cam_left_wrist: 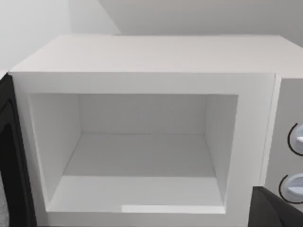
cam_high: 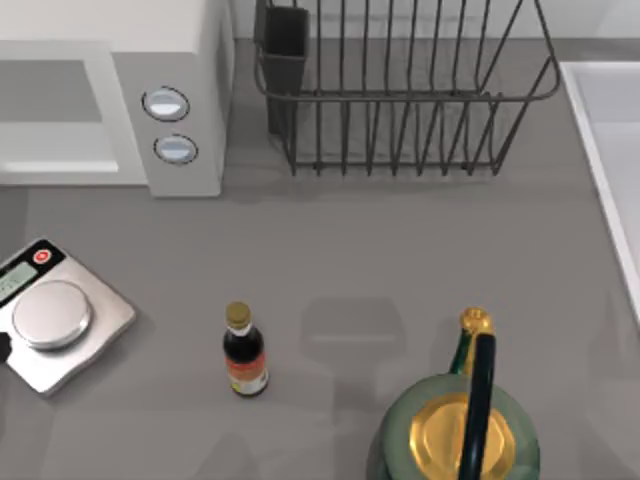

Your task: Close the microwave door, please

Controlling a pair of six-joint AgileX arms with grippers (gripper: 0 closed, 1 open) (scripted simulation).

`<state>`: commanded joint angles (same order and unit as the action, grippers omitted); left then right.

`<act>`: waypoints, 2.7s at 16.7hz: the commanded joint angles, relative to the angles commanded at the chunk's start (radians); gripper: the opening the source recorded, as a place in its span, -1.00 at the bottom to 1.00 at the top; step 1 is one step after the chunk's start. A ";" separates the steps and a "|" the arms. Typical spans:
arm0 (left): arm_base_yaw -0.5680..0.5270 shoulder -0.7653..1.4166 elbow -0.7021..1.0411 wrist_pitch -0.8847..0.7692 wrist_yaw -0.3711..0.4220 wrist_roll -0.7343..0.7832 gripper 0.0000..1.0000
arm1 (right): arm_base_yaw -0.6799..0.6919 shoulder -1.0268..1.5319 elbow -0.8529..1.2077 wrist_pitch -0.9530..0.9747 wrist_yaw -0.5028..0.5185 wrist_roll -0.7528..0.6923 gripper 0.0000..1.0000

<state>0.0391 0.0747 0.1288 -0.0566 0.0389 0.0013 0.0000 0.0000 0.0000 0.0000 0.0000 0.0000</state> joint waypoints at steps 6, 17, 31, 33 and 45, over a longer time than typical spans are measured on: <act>0.073 0.018 0.021 -0.007 0.073 0.002 -1.00 | 0.000 0.000 0.000 0.000 0.000 0.000 1.00; 0.291 0.038 0.054 -0.020 0.292 0.005 -1.00 | 0.000 0.000 0.000 0.000 0.000 0.000 1.00; 0.751 1.019 0.762 -0.436 0.522 0.565 -1.00 | 0.000 0.000 0.000 0.000 0.000 0.000 1.00; 0.824 1.206 0.883 -0.508 0.555 0.663 -1.00 | 0.000 0.000 0.000 0.000 0.000 0.000 1.00; 0.976 1.586 1.149 -0.666 0.617 0.887 -1.00 | 0.000 0.000 0.000 0.000 0.000 0.000 1.00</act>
<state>1.0155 1.6610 1.2774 -0.7231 0.6555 0.8880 0.0000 0.0000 0.0000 0.0000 0.0000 0.0000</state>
